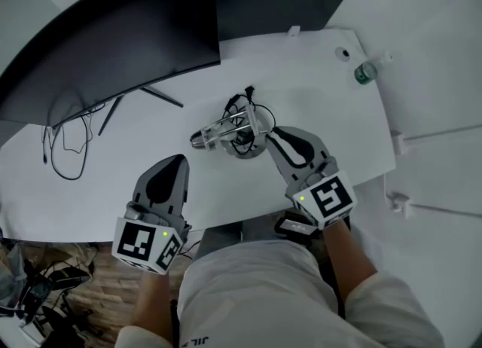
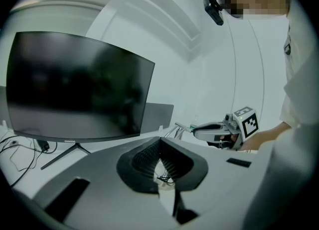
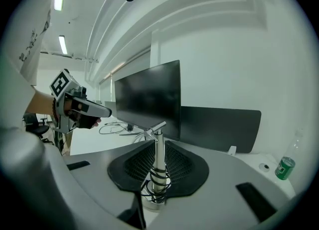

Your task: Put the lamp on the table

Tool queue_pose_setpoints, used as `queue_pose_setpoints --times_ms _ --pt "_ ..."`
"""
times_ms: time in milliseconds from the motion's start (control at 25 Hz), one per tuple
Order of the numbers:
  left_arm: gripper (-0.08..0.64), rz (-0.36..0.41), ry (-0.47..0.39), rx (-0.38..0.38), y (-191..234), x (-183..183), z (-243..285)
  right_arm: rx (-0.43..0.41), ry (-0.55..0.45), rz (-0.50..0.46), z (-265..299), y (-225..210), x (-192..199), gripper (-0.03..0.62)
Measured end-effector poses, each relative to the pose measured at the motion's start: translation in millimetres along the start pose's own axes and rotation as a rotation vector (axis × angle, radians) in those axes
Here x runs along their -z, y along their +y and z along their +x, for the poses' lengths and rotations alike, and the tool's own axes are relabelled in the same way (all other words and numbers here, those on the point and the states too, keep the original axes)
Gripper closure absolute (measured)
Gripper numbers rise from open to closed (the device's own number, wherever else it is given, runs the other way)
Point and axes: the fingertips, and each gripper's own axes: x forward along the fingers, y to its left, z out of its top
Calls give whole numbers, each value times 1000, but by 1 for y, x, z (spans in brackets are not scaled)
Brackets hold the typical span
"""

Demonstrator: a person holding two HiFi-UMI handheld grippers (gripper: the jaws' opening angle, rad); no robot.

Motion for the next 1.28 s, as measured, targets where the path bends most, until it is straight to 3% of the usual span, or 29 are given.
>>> queue_pose_setpoints --times_ms 480,800,1280 --pt "557 6 -16 23 -19 -10 -10 -80 13 45 -15 24 -32 560" --pt "557 10 -9 41 -26 -11 -12 -106 10 66 -11 28 -49 561" --pt "557 13 11 58 -33 -7 -10 -110 44 56 -11 25 -43 561"
